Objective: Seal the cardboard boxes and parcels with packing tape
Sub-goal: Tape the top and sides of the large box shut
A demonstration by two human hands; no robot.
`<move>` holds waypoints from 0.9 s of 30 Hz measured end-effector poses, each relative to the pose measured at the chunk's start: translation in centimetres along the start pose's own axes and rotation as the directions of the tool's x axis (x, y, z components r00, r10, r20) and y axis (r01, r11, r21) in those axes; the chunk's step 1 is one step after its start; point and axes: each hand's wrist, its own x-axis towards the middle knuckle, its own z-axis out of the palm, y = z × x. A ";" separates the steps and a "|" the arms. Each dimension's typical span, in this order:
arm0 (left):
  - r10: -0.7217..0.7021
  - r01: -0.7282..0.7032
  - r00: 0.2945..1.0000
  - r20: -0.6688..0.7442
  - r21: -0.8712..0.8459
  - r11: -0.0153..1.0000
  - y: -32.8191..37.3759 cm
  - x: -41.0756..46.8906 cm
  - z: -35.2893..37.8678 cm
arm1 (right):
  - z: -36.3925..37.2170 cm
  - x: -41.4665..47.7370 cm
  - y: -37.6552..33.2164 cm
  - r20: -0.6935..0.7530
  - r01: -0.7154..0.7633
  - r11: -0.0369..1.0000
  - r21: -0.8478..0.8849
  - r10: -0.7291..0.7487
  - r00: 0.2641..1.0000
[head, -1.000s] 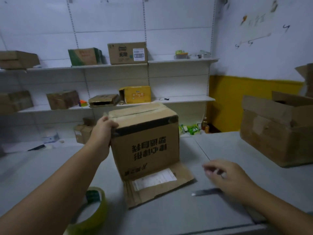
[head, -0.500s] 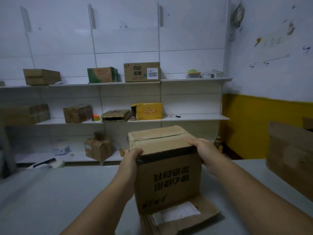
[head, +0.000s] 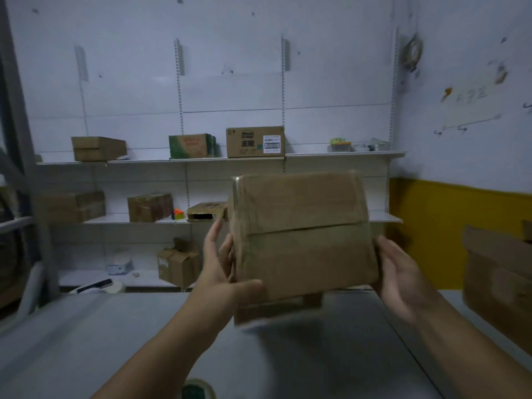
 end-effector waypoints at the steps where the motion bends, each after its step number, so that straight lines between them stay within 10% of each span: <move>1: 0.031 -0.031 0.999 0.020 0.018 0.999 -0.3 -0.1 -0.1 | 0.3 -0.4 -0.7 0.010 -0.046 0.999 0.022 0.046 0.999; 9: -0.287 0.217 0.904 -0.316 -0.238 0.947 -2.7 -0.8 4.3 | 2.4 -2.4 3.0 -0.347 -0.074 0.997 0.034 0.082 0.934; 12: -0.129 0.083 0.927 -0.353 -0.143 0.986 -3.1 -1.2 5.2 | 1.9 -3.2 5.1 -0.319 -0.004 0.994 0.109 0.039 0.947; 19: -0.041 0.038 0.996 -0.082 -0.039 0.999 -2.1 -0.4 1.7 | -2.3 -3.4 3.4 -0.165 -0.009 0.962 0.274 0.057 0.985; 27: -0.148 0.136 0.986 0.081 0.138 0.981 -3.6 0.8 1.9 | -3.7 -1.4 2.2 -0.226 -0.035 0.999 0.025 0.039 0.973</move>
